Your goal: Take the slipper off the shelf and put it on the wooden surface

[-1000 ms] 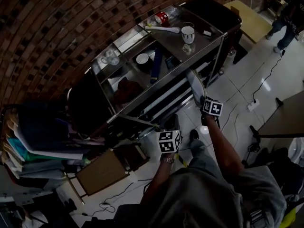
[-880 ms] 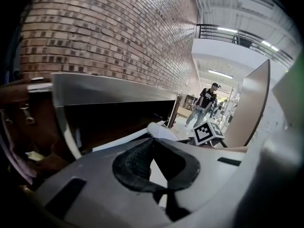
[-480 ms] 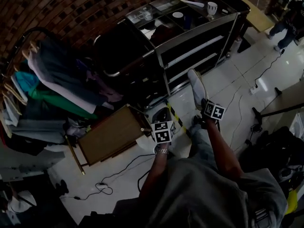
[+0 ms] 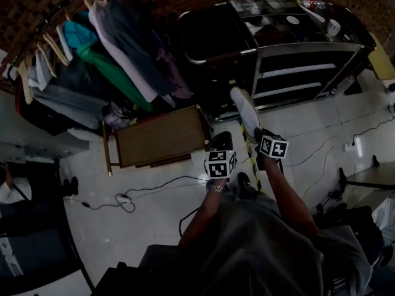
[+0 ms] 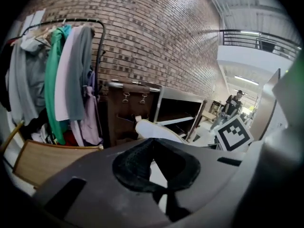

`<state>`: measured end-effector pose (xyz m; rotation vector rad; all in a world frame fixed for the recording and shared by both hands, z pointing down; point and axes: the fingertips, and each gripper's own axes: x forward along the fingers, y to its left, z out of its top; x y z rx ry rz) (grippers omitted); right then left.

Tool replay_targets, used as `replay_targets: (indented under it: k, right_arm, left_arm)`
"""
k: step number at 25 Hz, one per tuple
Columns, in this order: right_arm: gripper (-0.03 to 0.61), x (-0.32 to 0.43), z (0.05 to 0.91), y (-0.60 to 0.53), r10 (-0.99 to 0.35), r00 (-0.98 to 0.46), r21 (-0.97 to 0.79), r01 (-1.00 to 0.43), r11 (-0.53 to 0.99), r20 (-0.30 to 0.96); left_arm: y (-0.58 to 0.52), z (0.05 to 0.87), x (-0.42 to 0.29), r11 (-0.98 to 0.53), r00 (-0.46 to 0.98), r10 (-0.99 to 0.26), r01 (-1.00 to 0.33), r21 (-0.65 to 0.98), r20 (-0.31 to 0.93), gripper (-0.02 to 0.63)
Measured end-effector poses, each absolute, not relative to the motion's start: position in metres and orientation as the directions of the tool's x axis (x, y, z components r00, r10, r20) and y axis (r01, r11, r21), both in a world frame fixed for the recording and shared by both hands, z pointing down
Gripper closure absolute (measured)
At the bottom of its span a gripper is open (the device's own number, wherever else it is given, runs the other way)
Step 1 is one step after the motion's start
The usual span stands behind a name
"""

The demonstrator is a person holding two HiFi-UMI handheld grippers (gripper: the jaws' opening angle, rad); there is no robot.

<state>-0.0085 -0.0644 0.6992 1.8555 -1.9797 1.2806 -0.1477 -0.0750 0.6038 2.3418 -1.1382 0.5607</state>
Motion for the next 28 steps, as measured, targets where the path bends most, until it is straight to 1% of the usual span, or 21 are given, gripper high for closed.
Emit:
replay_targets:
  k: [3, 7, 11, 14, 16, 23, 26, 28]
  right_arm:
    - [0.509, -0.078, 0.704, -0.089, -0.707, -0.348, -0.491, -0.871, 0.002, 0.615]
    - [0.509, -0.167, 0.713, -0.103, -0.640, -0.470, -0.523, -0.844, 0.122, 0.609]
    - [0.509, -0.247, 0.744, -0.125, -0.585, -0.515, -0.526, -0.833, 0.170, 0.626]
    - [0.509, -0.293, 0.779, -0.138, -0.561, -0.537, -0.570, -0.811, 0.135, 0.630]
    - [0.508, -0.311, 0.800, -0.145, -0.557, -0.540, -0.604, -0.792, 0.084, 0.631]
    - [0.506, -0.335, 0.863, -0.167, -0.558, -0.449, -0.552, -0.833, -0.020, 0.698]
    - [0.498, -0.345, 0.883, -0.173, -0.553, -0.414, -0.506, -0.862, -0.017, 0.723]
    - [0.472, -0.355, 0.893, -0.174, -0.524, -0.392, -0.453, -0.892, 0.015, 0.756]
  left_arm:
    - [-0.076, 0.605, -0.202, -0.428, 0.478, -0.692, -0.875, 0.227, 0.541, 0.610]
    - [-0.049, 0.619, -0.279, -0.276, 0.347, -0.745, -0.938, 0.210, 0.569, 0.609]
    - [-0.025, 0.637, -0.357, -0.141, 0.225, -0.760, -0.973, 0.183, 0.610, 0.609]
    - [-0.013, 0.646, -0.403, -0.071, 0.186, -0.761, -0.976, 0.205, 0.622, 0.609]
    - [-0.007, 0.649, -0.420, -0.053, 0.184, -0.762, -0.973, 0.224, 0.620, 0.609]
    - [-0.003, 0.677, -0.455, -0.079, 0.209, -0.746, -0.970, 0.229, 0.633, 0.609]
    - [0.000, 0.685, -0.473, -0.066, 0.198, -0.745, -0.972, 0.225, 0.638, 0.609]
    - [0.000, 0.688, -0.485, -0.062, 0.193, -0.745, -0.973, 0.221, 0.639, 0.609]
